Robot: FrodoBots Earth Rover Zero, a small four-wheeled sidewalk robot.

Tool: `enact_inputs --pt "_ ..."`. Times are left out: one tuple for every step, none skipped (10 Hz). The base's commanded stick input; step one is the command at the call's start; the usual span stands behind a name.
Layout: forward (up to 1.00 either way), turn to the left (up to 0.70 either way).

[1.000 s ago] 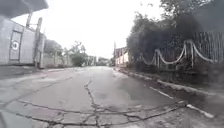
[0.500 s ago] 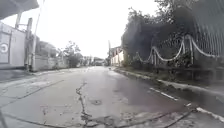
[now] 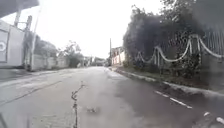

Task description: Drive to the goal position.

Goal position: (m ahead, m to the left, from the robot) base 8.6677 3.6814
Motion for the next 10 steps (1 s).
enact_inputs --pt "0.7 0.0" --pt "0.7 0.0" --pt "0.7 0.0" --pt "0.7 0.0" --pt "0.7 0.0" --pt "0.7 0.0" --pt "0.7 0.0" --pt "0.7 0.0" --pt "0.7 0.0" --pt "0.7 0.0"
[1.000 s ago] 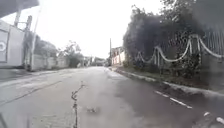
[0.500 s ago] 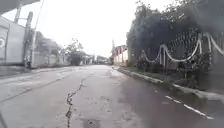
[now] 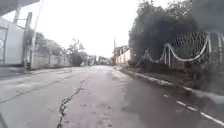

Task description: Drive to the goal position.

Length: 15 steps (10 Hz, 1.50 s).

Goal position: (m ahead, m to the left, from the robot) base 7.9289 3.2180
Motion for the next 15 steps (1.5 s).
enact_inputs --pt "0.7 -0.13" --pt "0.7 -0.3" --pt "0.7 -0.26" --pt "0.7 0.0" --pt "0.7 0.0" --pt "0.7 0.0" --pt "0.7 0.0" --pt "0.7 0.0" --pt "0.7 0.0" --pt "0.7 0.0" --pt "0.7 0.0" --pt "0.7 0.0" --pt "0.7 0.0" --pt "0.7 0.0" --pt "0.7 0.0"
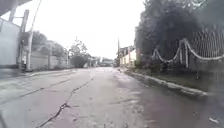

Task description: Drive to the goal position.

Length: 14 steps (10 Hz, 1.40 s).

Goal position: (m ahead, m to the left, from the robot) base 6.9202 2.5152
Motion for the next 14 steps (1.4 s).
enact_inputs --pt "0.7 0.0" --pt "0.7 0.0" --pt "0.7 0.0" --pt "0.7 0.0" --pt "0.7 0.0" --pt "0.7 0.0" --pt "0.7 0.0" --pt "0.7 -0.09" --pt "0.7 -0.35" --pt "0.7 -0.35" --pt "0.7 -0.3" --pt "0.7 -0.22" --pt "0.7 -0.06" --pt "0.7 0.0"
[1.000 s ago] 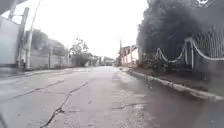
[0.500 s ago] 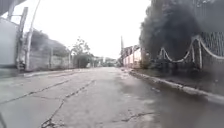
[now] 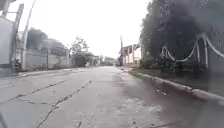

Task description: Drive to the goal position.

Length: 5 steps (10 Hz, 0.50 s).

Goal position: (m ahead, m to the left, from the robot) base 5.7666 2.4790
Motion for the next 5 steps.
enact_inputs --pt "0.7 0.0" --pt "0.7 0.0" --pt "0.7 -0.19" --pt "0.7 -0.34" --pt "0.7 -0.35"
